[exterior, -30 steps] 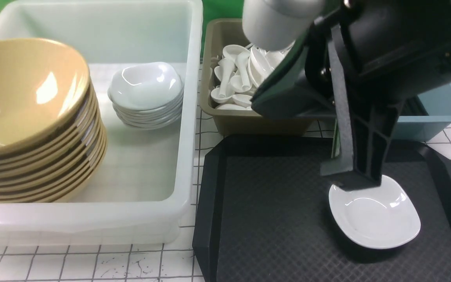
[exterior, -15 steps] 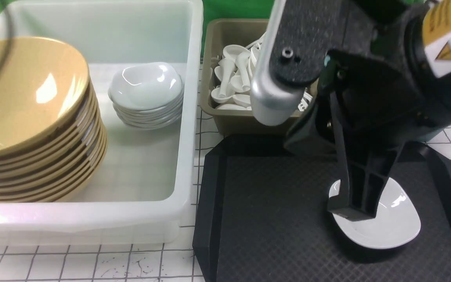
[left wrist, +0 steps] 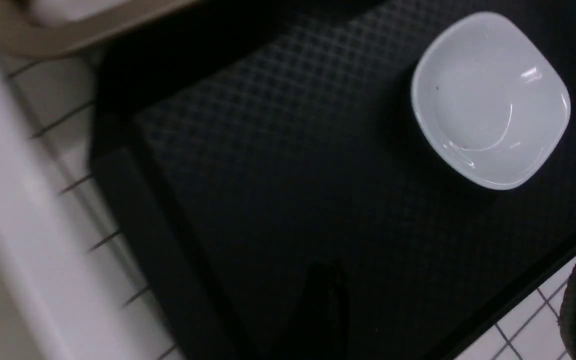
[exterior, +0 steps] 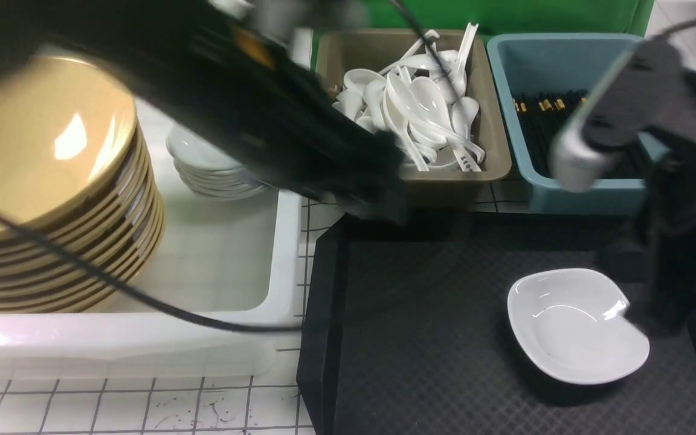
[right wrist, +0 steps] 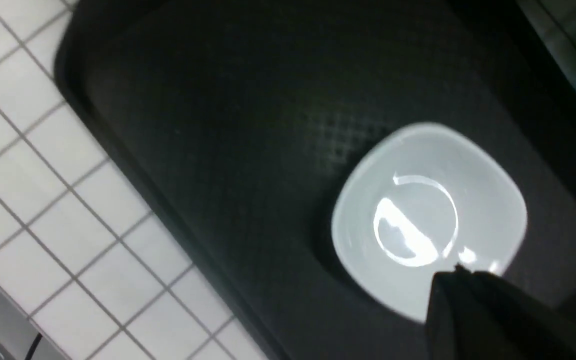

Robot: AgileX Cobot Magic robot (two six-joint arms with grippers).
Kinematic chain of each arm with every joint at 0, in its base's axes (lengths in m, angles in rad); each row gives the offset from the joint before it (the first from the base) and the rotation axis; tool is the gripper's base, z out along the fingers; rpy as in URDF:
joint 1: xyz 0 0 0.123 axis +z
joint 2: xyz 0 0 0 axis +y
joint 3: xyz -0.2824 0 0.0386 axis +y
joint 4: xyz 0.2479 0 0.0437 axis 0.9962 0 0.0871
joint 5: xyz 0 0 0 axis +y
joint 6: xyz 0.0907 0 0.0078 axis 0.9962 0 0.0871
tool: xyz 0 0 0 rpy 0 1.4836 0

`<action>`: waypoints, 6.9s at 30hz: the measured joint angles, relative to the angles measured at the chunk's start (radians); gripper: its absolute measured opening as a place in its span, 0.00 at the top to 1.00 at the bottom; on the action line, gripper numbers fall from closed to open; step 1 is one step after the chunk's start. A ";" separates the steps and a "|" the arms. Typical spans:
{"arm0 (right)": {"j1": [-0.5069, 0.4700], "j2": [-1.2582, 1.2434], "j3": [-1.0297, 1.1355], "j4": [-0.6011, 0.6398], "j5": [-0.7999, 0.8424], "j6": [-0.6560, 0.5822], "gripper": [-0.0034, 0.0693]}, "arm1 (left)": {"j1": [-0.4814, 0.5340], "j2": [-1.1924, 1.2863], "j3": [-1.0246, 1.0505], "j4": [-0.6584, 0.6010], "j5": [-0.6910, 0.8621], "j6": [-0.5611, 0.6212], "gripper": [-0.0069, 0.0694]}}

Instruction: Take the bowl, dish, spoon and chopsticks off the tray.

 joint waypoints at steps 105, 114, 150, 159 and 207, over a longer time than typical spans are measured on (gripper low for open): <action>0.153 0.071 -0.086 -0.086 -0.120 0.049 0.84 | 0.612 -0.170 -0.344 0.233 0.311 0.205 0.91; 0.115 -0.193 0.205 0.081 -0.310 -0.017 0.84 | 0.612 -0.640 0.276 0.109 0.197 0.189 0.93; 0.115 -0.520 0.422 0.392 -0.680 -0.191 0.81 | 0.612 -1.465 0.969 0.076 -0.090 0.198 0.93; 0.063 -0.582 0.515 0.312 -0.775 -0.191 0.80 | 0.612 -1.465 0.969 0.076 -0.090 0.198 0.93; -0.661 -1.157 1.182 -0.041 -0.868 0.247 0.90 | 0.612 -1.465 0.969 0.073 -0.091 0.198 0.93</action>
